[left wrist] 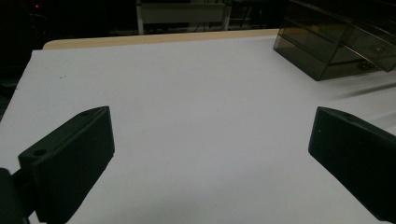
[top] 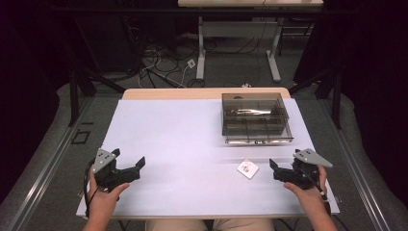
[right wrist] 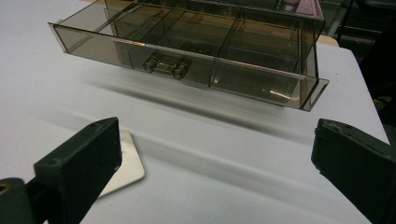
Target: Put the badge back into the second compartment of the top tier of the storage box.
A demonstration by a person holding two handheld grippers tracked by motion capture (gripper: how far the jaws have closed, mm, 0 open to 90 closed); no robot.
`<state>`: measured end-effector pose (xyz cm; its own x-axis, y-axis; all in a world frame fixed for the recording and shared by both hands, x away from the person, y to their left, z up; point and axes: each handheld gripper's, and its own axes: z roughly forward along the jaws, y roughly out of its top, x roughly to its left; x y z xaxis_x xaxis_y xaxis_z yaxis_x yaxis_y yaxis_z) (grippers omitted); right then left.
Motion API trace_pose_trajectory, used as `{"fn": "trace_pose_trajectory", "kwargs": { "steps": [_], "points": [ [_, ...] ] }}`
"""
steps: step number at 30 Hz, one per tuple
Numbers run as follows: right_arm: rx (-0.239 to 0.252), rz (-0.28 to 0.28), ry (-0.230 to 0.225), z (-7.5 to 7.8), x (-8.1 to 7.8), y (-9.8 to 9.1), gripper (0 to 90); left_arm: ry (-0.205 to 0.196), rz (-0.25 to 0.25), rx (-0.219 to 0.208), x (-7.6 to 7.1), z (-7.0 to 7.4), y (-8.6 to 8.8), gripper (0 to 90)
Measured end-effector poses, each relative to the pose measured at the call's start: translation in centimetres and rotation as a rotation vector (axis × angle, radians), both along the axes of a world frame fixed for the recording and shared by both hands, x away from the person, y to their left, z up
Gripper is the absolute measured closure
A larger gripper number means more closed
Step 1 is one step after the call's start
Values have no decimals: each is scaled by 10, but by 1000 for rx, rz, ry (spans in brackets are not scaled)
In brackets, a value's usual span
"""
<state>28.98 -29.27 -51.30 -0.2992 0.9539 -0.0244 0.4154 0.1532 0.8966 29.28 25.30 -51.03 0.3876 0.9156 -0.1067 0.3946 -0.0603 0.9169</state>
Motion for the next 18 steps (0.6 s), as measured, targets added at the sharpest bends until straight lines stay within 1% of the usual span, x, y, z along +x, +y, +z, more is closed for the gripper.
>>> {"fn": "trace_pose_trajectory", "kwargs": {
  "steps": [2, 3, 4, 6, 7, 8, 9, 10, 13, 14, 15, 16, 18],
  "points": [
    [-13, 13, 7, 0, 1, -1, 17, 1, 6, -5, 1, 0, -2, 4],
    [-7, 13, 17, -1, 1, 0, 17, 5, 1, -2, 2, 0, -2, 4],
    [-1, 26, 19, -2, 2, 0, 17, 9, 2, 0, 3, -1, -3, 4],
    [-19, 43, 26, -4, 3, 1, 17, 13, 1, -2, 3, -1, -5, 4],
    [-12, 45, 34, -4, 2, 2, 18, 15, 3, 2, 3, -1, -5, 4],
    [-16, 51, 37, -4, 2, 3, 24, 14, 4, 9, 3, -1, -6, 4],
    [-18, 62, 35, -4, 2, 3, 35, 13, 4, 5, 4, -1, -6, 4],
    [-31, 62, 28, -4, 3, 4, 44, 15, -2, 5, 4, -1, -7, 4],
    [-38, 78, 41, -4, 3, 6, 63, 20, -12, 13, 3, -2, -8, 4],
    [-38, 71, 44, -4, 3, 8, 67, 19, -15, 15, 3, -2, -8, 4],
    [-43, 78, 49, -3, 3, 8, 70, 19, -17, 11, 3, -2, -9, 4],
    [-44, 82, 46, -4, 3, 10, 71, 19, -20, 13, 2, -2, -9, 4],
    [-66, 95, 48, -3, 4, 12, 73, 18, -26, 15, 2, -2, -10, 5]
  ]
}}
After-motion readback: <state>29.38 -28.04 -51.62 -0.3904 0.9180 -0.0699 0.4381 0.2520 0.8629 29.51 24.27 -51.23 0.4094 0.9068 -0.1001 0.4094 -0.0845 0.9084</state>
